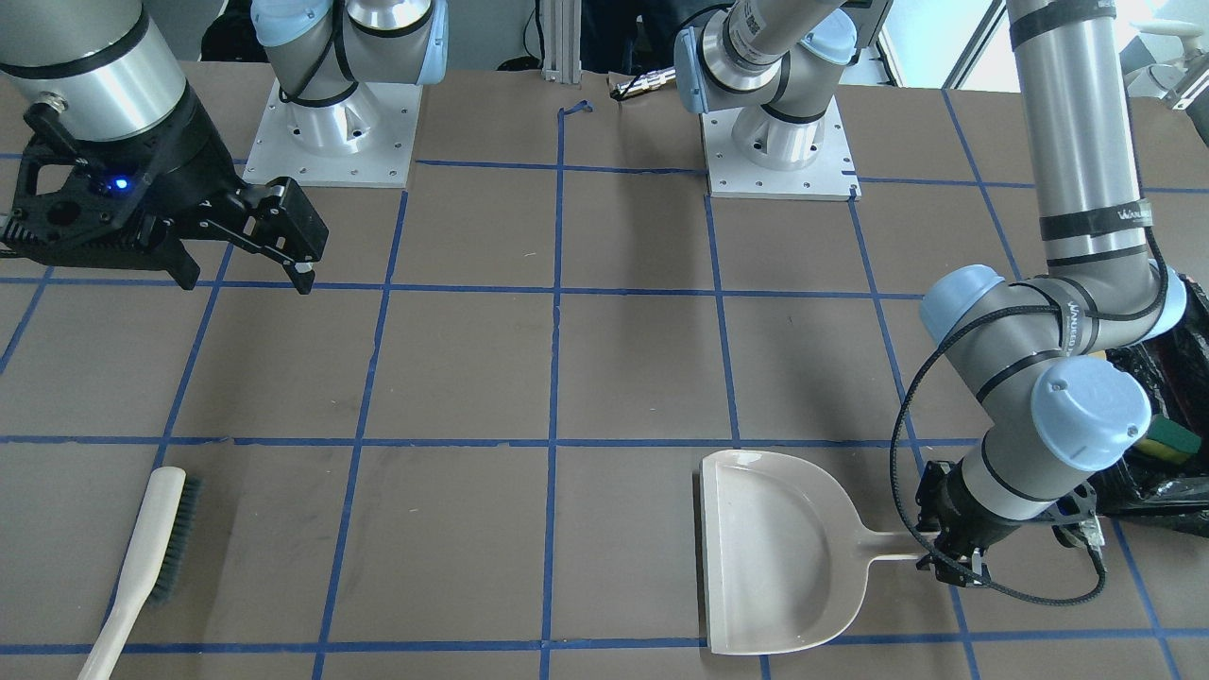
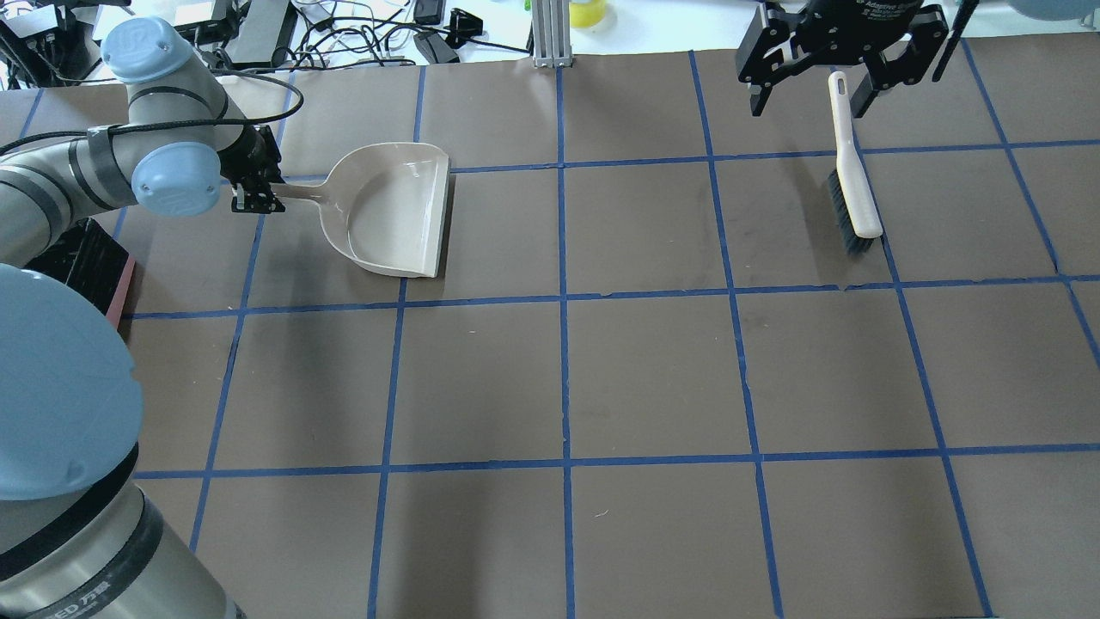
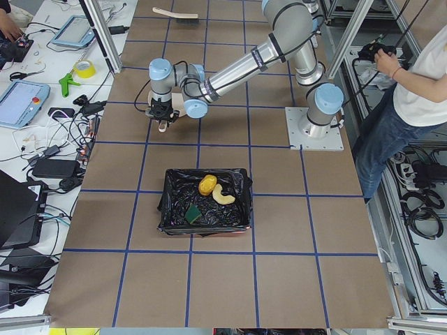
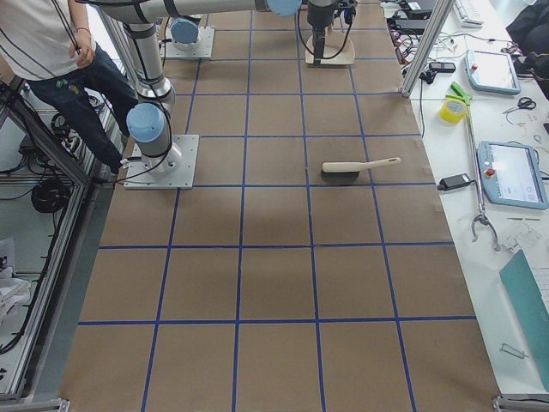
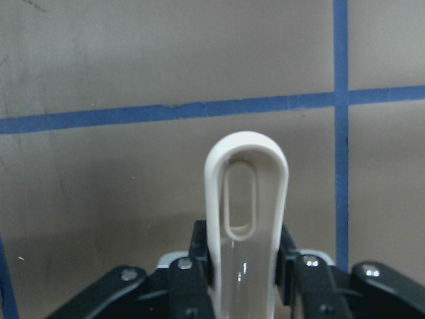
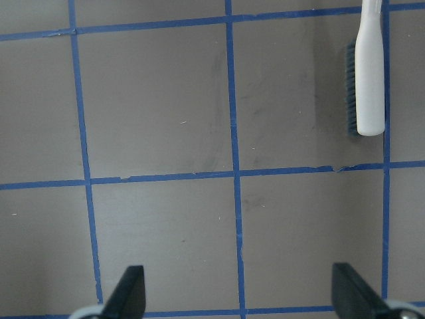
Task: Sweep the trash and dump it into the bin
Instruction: 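Bring the empty dustpan back and lower it onto the table with left gripper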
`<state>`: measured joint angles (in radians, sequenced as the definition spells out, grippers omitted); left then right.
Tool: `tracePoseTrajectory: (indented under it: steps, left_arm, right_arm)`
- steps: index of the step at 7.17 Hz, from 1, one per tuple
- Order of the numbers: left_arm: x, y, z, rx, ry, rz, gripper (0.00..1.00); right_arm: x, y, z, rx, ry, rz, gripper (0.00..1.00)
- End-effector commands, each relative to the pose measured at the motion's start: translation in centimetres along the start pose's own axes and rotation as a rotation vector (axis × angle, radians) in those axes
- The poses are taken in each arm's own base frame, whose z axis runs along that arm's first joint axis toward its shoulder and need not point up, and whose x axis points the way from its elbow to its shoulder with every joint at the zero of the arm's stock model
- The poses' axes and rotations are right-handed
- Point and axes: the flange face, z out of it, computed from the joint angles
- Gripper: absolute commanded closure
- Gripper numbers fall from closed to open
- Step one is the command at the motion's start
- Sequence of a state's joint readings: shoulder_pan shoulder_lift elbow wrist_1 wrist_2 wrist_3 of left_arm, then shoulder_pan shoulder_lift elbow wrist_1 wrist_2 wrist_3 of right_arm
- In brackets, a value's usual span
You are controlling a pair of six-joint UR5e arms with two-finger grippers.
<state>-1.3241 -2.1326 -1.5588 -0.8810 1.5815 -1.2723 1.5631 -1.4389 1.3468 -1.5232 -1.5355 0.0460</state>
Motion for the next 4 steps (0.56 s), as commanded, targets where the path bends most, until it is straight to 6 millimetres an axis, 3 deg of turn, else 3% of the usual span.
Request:
tracePoseTrajectory:
  steps: [1, 2, 3, 4]
  left_arm:
    - [-0.19, 0.18, 0.42, -0.004, -0.004, -0.001, 1.00]
    - [-0.24, 0.16, 0.38, -0.002, -0.005, 0.003, 1.00]
    - [-0.36, 0.15, 0.40, 0.002, -0.007, 0.010, 0.89]
    - [-0.42, 0.00, -0.46, 0.020, 0.000, 0.012, 0.39]
  right_arm:
    - [0.00, 0.00, 0.00, 0.000, 0.000, 0.000, 0.00]
    - [0.00, 0.00, 0.00, 0.000, 0.000, 0.000, 0.00]
    - [0.00, 0.00, 0.00, 0.000, 0.000, 0.000, 0.00]
    - [0.00, 0.00, 0.00, 0.000, 0.000, 0.000, 0.00]
